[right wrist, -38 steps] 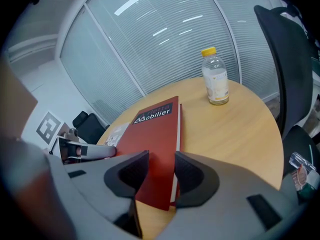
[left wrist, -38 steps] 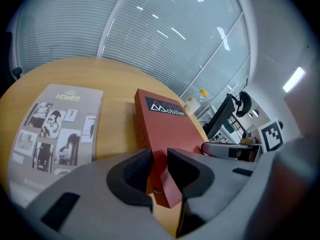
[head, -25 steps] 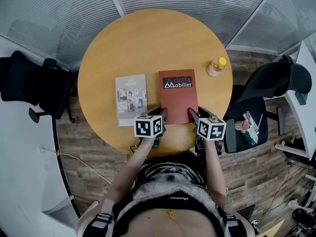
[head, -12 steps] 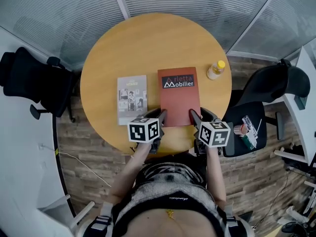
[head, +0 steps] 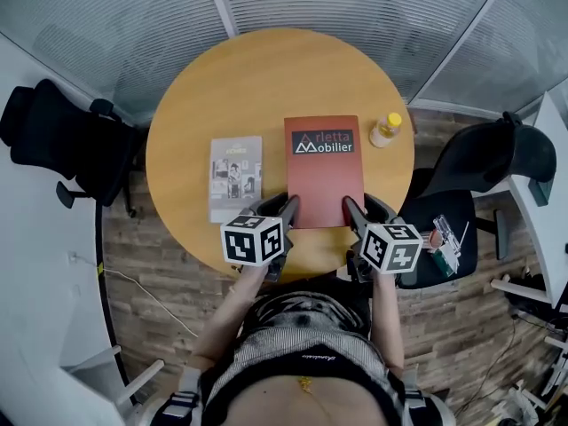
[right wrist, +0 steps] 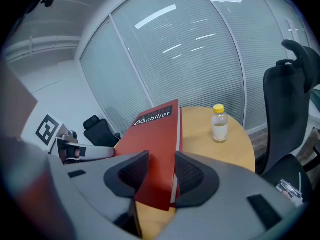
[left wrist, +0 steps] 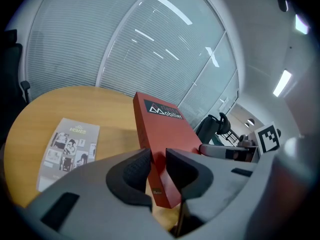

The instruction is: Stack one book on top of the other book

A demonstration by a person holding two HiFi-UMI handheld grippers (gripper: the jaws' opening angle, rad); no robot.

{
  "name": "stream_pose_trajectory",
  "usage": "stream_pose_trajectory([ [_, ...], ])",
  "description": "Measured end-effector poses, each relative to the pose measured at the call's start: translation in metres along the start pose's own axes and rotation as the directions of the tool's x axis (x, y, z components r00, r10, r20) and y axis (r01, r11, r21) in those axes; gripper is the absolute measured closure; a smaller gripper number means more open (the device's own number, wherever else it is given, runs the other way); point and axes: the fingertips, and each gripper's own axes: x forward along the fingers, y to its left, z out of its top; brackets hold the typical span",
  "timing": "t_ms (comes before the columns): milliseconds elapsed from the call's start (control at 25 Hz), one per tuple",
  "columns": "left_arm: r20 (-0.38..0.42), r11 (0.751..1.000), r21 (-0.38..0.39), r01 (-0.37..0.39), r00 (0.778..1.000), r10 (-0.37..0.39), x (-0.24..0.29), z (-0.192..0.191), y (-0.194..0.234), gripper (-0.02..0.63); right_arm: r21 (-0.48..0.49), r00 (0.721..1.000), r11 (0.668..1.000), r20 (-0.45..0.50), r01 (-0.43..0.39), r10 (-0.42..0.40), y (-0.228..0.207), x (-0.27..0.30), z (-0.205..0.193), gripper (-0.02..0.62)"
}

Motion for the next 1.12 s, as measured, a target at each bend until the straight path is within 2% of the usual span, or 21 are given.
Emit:
stream_pose_trajectory([
  [320,0.03,1.0,0.017,-0.017,0.999,0.016,0.002,0.005,-0.021,0.518,-0.016,1.0,1.0,0.024,-0.012,0.013,-0.011,-0.015,0.011,0.422],
  [800,0.091,0.997,-0.024,-0.07,0.993,0.072,0.01,0.01,-0.037,0.518,-0.08,0.997,0.994,0.015,-0.069,0.07,-0.026,-0.019,0.026,0.422],
  [1120,0.097,0.995,-0.056,-0.082,0.992,0.087,0.01,0.004,-0.027,0.518,-0.111,0.996,0.99,-0.016,-0.084,0.082,-0.022,-0.01,0.023,0.423],
])
